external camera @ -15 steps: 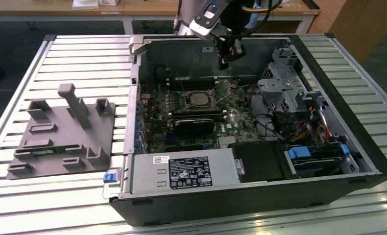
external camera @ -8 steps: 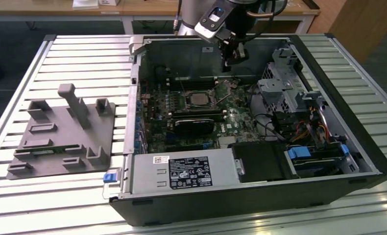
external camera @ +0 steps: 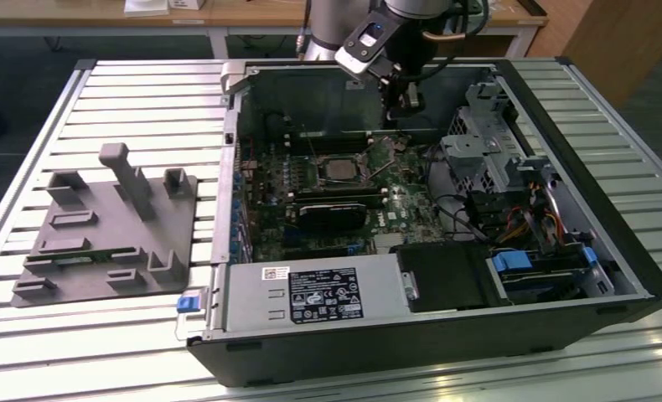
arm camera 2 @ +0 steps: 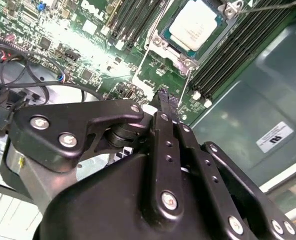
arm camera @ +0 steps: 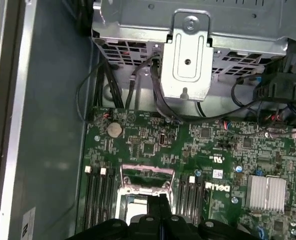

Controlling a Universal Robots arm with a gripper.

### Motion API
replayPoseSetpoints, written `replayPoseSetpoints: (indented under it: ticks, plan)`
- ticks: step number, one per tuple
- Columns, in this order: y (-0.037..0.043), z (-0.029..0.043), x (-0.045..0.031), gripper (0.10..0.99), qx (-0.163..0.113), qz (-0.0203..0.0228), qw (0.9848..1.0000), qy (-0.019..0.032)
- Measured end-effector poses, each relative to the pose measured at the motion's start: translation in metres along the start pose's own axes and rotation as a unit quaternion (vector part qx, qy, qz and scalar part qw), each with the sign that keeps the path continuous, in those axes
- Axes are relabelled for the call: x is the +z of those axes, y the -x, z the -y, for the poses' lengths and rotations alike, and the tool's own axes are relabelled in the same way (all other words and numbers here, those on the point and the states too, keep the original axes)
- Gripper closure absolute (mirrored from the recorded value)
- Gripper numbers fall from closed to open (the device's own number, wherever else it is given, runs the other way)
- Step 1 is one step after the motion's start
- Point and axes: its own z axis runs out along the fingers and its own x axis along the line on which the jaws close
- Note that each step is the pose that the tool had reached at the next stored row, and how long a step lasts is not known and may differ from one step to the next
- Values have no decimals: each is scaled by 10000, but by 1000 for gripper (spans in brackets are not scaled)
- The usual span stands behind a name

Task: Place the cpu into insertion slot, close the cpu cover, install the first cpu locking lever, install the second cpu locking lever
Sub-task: 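Close the cpu cover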

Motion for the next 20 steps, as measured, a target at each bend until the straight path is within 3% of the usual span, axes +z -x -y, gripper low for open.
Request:
replayPoseSetpoints:
  ticks: [3, 7, 13, 20]
  plan:
    - [-5, -62, 38, 980, 22, 1, 10000, -2]
    - [-4, -67, 44, 980, 35, 1, 10000, -1]
    - [-12, -84, 95, 980, 292, 7, 9996, 10]
    - [-17, -234, 164, 980, 288, 8, 9996, 3]
